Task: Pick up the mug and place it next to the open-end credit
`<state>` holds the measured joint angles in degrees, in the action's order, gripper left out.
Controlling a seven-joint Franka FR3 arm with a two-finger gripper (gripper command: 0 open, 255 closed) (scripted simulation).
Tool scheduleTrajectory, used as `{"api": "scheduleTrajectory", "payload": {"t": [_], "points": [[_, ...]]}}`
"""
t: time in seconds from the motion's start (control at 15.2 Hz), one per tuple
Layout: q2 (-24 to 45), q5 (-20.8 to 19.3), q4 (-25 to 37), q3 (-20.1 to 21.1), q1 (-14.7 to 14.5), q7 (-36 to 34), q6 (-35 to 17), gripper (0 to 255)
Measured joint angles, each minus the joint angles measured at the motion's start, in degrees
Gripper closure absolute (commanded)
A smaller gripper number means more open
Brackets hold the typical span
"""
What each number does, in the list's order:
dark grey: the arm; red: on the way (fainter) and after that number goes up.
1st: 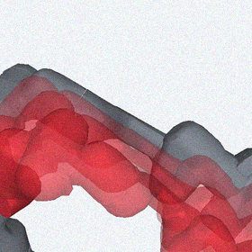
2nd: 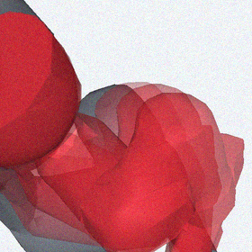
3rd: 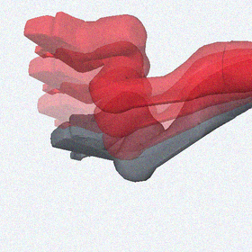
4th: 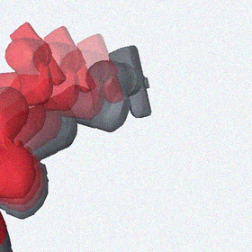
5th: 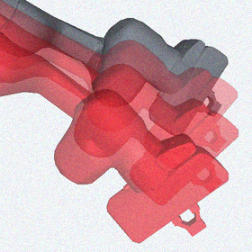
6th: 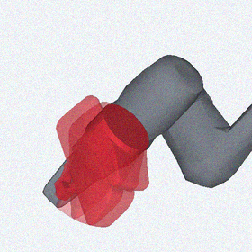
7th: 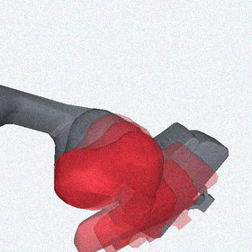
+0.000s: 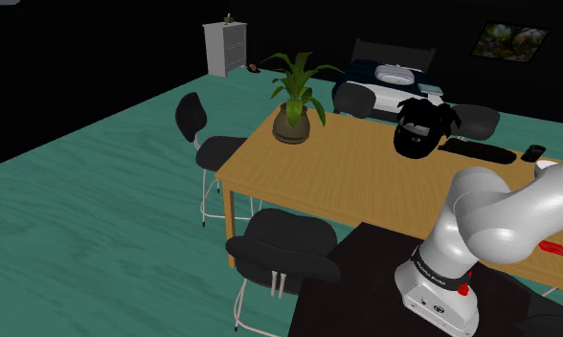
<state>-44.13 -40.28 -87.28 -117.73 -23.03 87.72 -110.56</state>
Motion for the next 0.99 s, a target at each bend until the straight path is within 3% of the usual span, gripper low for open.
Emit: {"api": "scheduleTrajectory", "payload": {"t": [0.99], "points": [[-4.8, -4.6, -3.6, -4.4, -1.4, -2.3, -7.4, 255]]}}
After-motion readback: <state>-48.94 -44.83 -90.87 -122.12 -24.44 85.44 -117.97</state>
